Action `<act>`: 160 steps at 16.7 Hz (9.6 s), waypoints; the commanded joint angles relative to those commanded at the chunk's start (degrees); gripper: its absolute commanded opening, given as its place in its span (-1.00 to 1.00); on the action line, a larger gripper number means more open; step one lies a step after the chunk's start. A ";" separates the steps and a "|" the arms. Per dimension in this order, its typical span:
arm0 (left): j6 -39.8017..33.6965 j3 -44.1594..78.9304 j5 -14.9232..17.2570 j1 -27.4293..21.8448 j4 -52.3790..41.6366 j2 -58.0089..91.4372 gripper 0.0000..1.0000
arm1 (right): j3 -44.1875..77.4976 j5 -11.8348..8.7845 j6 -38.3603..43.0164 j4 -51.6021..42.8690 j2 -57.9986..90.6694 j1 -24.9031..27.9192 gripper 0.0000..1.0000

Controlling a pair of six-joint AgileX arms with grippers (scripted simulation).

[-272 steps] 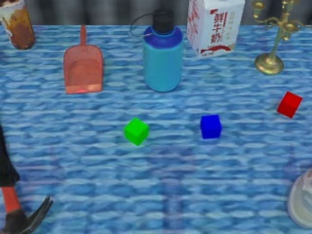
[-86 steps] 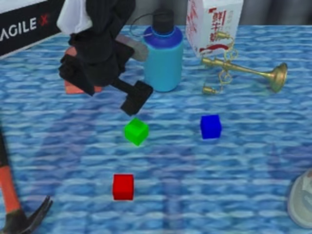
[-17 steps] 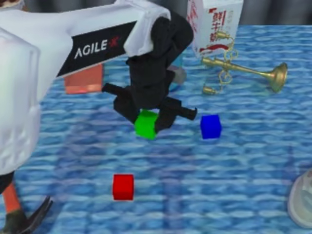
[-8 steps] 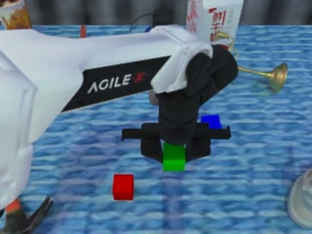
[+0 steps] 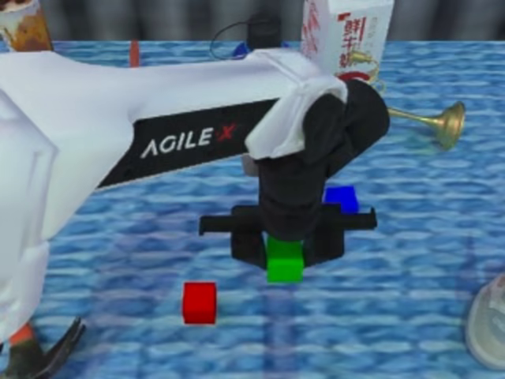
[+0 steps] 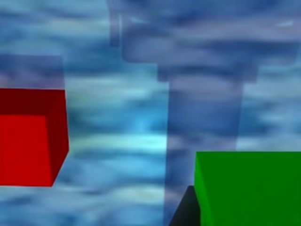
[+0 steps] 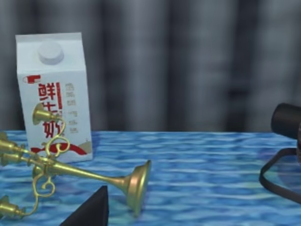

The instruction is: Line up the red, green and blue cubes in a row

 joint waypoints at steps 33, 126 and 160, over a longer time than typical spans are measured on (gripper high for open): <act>-0.06 -8.32 0.02 -0.02 12.92 4.36 1.00 | 0.00 0.00 0.00 0.00 0.00 0.00 1.00; 49.05 -94.08 0.61 50.62 63.37 -120.53 1.00 | 112.11 0.57 22.36 -67.37 134.32 27.72 -1.00; 49.05 -94.08 0.61 50.62 63.37 -120.53 1.00 | 67.89 0.52 40.40 -43.78 113.37 39.21 -1.00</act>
